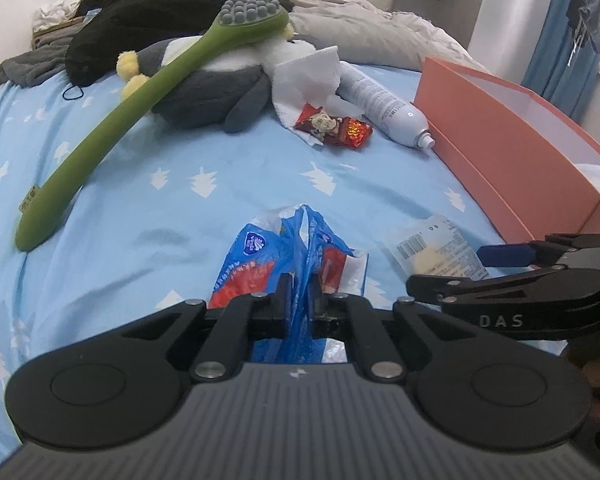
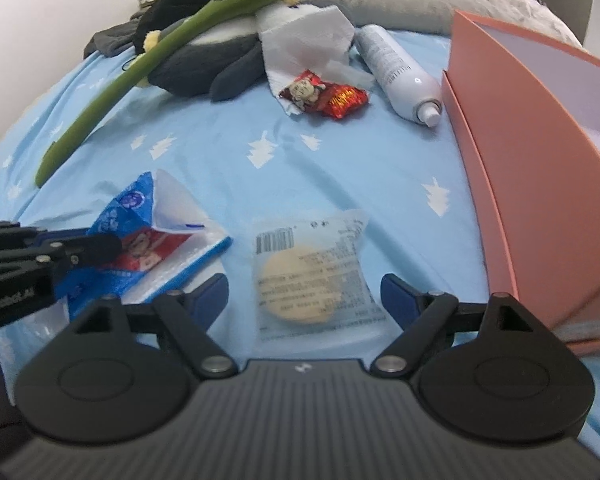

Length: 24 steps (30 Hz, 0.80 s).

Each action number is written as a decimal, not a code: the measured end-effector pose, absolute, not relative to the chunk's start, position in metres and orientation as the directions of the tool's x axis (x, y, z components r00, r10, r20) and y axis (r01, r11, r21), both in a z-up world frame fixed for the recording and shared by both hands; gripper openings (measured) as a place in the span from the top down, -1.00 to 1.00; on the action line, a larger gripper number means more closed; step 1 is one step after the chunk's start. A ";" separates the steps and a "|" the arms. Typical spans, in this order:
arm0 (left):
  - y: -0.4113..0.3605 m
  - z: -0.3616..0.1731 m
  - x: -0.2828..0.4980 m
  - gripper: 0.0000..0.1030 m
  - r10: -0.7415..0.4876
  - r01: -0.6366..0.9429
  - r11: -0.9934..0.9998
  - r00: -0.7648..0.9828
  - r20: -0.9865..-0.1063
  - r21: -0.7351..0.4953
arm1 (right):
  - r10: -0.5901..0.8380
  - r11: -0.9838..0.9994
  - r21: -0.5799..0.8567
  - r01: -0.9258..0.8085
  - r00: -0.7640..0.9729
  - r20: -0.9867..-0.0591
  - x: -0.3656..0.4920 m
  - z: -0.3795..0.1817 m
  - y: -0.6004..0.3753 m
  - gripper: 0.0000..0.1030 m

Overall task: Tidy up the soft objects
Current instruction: 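Lift the wipe pack with the left tool while the right tool grasps the bread bun bag, then carry the wipe pack and bread bag with both tools into the pink box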

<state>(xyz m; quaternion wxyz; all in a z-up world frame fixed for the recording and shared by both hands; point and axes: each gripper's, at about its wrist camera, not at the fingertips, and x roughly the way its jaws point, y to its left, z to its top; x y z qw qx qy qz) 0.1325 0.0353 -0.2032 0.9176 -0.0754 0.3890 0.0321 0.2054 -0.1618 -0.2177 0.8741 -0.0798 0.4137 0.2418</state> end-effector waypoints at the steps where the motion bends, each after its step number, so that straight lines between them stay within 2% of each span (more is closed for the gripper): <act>1: 0.036 -0.204 0.132 0.83 -0.004 -0.122 0.985 0.695 -0.719 -0.124 | 0.355 0.867 0.047 -0.495 0.549 -0.756 0.205 -0.218 -0.159 -0.65; 4: 0.037 -0.205 0.132 0.83 -0.010 -0.132 0.982 0.691 -0.723 -0.139 | 0.345 0.856 0.016 -0.517 0.547 -0.762 0.208 -0.225 -0.152 -0.60; 7: 0.038 -0.205 0.132 0.83 -0.009 -0.147 0.977 0.690 -0.723 -0.152 | 0.323 0.844 -0.033 -0.535 0.557 -0.766 0.208 -0.232 -0.145 -0.42; 9: 0.039 -0.206 0.132 0.83 -0.010 -0.154 0.975 0.689 -0.724 -0.159 | 0.333 0.843 -0.023 -0.538 0.556 -0.762 0.208 -0.233 -0.145 -0.25; 10: 0.039 -0.206 0.132 0.83 -0.009 -0.157 0.974 0.690 -0.724 -0.162 | 0.333 0.845 -0.021 -0.534 0.557 -0.761 0.207 -0.231 -0.144 -0.04; 16: 0.038 -0.207 0.133 0.82 -0.013 -0.151 0.976 0.680 -0.733 -0.157 | 0.329 0.867 -0.001 -0.498 0.573 -0.751 0.201 -0.223 -0.149 0.13; 17: 0.036 -0.209 0.134 0.75 -0.017 -0.136 0.980 0.672 -0.740 -0.146 | 0.329 0.872 0.008 -0.490 0.573 -0.751 0.200 -0.223 -0.152 0.14; 19: 0.032 -0.211 0.137 0.40 -0.007 -0.109 0.989 0.659 -0.752 -0.104 | 0.332 0.879 0.025 -0.477 0.571 -0.751 0.197 -0.222 -0.156 0.14; 20: 0.029 -0.213 0.138 0.07 0.007 -0.107 0.991 0.656 -0.755 -0.084 | 0.334 0.880 0.034 -0.474 0.567 -0.753 0.197 -0.222 -0.157 0.14; 21: 0.029 -0.214 0.138 0.00 0.011 -0.108 0.991 0.660 -0.751 -0.080 | 0.339 0.882 0.046 -0.470 0.562 -0.754 0.196 -0.222 -0.159 0.14; 24: 0.031 -0.219 0.139 0.00 0.009 -0.122 0.988 0.660 -0.751 -0.095 | 0.345 0.888 0.072 -0.455 0.554 -0.758 0.192 -0.223 -0.164 0.14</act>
